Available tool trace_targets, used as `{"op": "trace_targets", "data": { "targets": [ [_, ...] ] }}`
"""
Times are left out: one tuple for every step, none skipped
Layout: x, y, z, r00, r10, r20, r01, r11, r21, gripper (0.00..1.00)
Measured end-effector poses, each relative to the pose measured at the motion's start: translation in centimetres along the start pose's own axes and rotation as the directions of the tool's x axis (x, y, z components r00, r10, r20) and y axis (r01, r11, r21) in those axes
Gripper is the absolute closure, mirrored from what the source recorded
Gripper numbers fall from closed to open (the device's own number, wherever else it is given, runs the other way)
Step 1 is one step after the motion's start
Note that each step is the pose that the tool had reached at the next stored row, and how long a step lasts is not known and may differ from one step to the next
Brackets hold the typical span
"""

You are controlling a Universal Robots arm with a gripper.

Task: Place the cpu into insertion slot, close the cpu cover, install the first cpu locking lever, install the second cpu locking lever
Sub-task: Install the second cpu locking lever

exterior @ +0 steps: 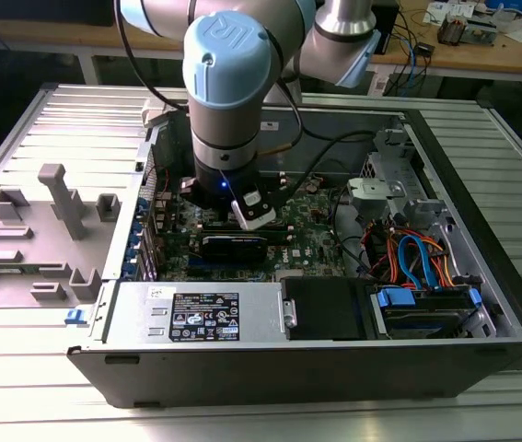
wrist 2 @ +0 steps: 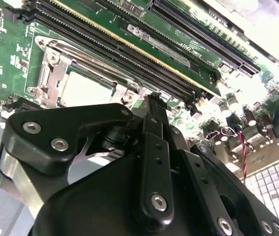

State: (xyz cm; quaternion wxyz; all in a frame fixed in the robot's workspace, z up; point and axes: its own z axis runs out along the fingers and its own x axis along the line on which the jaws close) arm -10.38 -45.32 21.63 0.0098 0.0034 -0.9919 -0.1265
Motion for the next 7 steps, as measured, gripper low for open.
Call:
{"op": "trace_targets", "data": {
  "targets": [
    [0.0,0.01,-0.01,1.0,0.0,0.0001,0.0,1.0,-0.0002,0.89],
    [0.0,0.01,-0.01,1.0,0.0,0.0001,0.0,1.0,-0.0002,0.89],
    [0.0,0.01,-0.03,1.0,0.0,0.0,0.0,1.0,0.0,0.89],
    [0.0,0.01,-0.04,1.0,0.0,0.0,0.0,1.0,0.0,0.89],
    [0.0,0.01,-0.05,1.0,0.0,0.0,0.0,1.0,0.0,0.89],
    [0.0,0.01,-0.05,1.0,0.0,0.0,0.0,1.0,0.0001,0.89],
    [0.0,0.01,-0.05,1.0,0.0,0.0,0.0,1.0,0.0001,0.89]
  ]
}}
